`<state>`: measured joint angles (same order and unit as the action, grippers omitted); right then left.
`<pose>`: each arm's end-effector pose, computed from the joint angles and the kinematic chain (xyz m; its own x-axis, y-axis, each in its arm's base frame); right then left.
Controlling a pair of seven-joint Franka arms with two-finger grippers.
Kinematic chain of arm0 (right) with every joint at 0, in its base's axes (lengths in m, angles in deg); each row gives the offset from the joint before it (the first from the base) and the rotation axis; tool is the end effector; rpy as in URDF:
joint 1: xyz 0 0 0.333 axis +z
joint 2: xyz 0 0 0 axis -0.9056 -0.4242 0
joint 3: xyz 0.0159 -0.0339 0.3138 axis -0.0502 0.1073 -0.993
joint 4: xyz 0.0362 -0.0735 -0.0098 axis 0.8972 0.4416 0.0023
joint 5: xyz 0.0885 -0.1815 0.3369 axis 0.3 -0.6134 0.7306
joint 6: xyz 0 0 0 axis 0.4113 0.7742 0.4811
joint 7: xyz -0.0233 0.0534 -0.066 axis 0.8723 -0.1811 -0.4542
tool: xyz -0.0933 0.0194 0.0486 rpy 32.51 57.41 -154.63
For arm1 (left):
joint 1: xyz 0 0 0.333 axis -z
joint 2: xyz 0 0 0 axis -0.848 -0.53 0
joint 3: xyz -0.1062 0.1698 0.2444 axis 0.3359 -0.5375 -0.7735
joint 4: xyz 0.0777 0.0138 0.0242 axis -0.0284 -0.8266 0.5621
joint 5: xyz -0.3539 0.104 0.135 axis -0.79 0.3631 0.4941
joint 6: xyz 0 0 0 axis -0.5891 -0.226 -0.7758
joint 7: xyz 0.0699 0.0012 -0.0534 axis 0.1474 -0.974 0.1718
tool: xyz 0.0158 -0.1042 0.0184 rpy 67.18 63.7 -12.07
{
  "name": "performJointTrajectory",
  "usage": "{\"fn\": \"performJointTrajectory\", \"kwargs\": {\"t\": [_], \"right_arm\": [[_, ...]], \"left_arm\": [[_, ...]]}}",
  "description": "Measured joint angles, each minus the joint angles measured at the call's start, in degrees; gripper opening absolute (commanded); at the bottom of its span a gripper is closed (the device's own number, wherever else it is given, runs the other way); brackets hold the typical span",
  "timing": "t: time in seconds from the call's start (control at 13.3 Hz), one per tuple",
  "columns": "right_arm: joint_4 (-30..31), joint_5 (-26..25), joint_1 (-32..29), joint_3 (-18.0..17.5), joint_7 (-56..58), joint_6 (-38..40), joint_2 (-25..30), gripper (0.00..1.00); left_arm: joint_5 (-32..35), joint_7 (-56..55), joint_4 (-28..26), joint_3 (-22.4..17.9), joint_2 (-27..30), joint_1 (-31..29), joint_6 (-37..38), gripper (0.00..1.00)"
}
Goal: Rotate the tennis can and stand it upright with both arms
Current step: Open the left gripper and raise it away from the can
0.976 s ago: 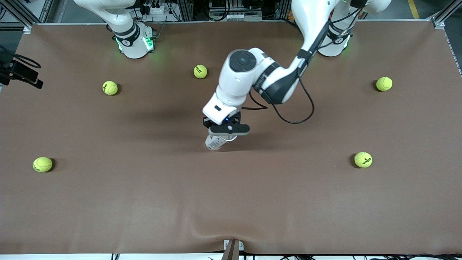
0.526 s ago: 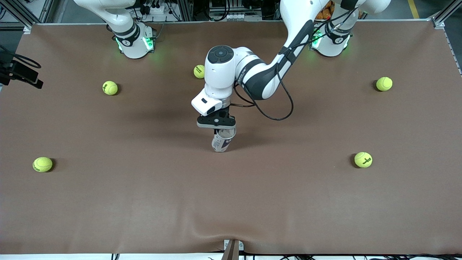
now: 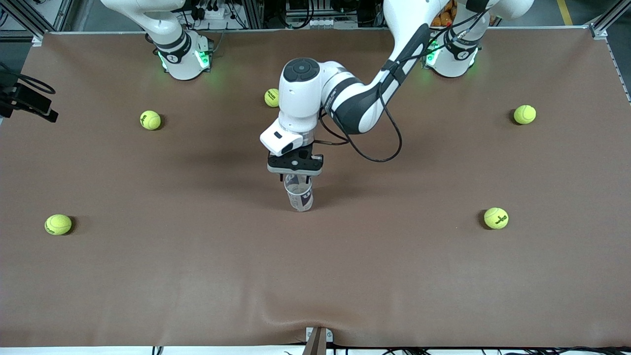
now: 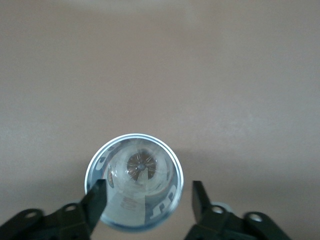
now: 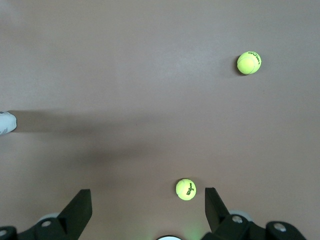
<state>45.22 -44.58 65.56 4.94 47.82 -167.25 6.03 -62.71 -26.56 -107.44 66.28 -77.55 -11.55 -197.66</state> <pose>0.5383 -0.0294 0.6704 0.9915 -0.1217 -0.0463 -0.1216 -0.9926 0.0036 0.5014 -0.5738 0.3807 0.9493 -0.0197 0.3138 -0.0621 -0.9901 0.1257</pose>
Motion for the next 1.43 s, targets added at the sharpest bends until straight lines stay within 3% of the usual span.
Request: {"fn": "performJointTrajectory", "kwargs": {"t": [0.23, 0.6, 1.13, 1.43], "right_arm": [[0.0, 0.0, 0.0, 0.01, 0.0, -0.06, 0.0, 1.0], [-0.04, 0.0, 0.0, 0.03, 0.0, -0.19, 0.01, 1.0], [-0.06, 0.0, -0.01, 0.06, 0.0, -0.24, 0.04, 1.0], [-0.06, 0.0, -0.01, 0.04, 0.0, -0.26, 0.05, 1.0]], "left_arm": [[0.0, 0.0, 0.48, -0.38, 3.46, -1.05, 1.22, 1.0], [-1.37, 0.0, 0.93, -0.59, 11.63, -8.63, 5.63, 1.0], [-7.53, 10.69, 0.73, -0.52, 22.07, -24.56, 23.34, 1.0], [-7.84, 25.6, 0.47, -0.55, 25.6, -32.96, 36.26, 1.0]]}}
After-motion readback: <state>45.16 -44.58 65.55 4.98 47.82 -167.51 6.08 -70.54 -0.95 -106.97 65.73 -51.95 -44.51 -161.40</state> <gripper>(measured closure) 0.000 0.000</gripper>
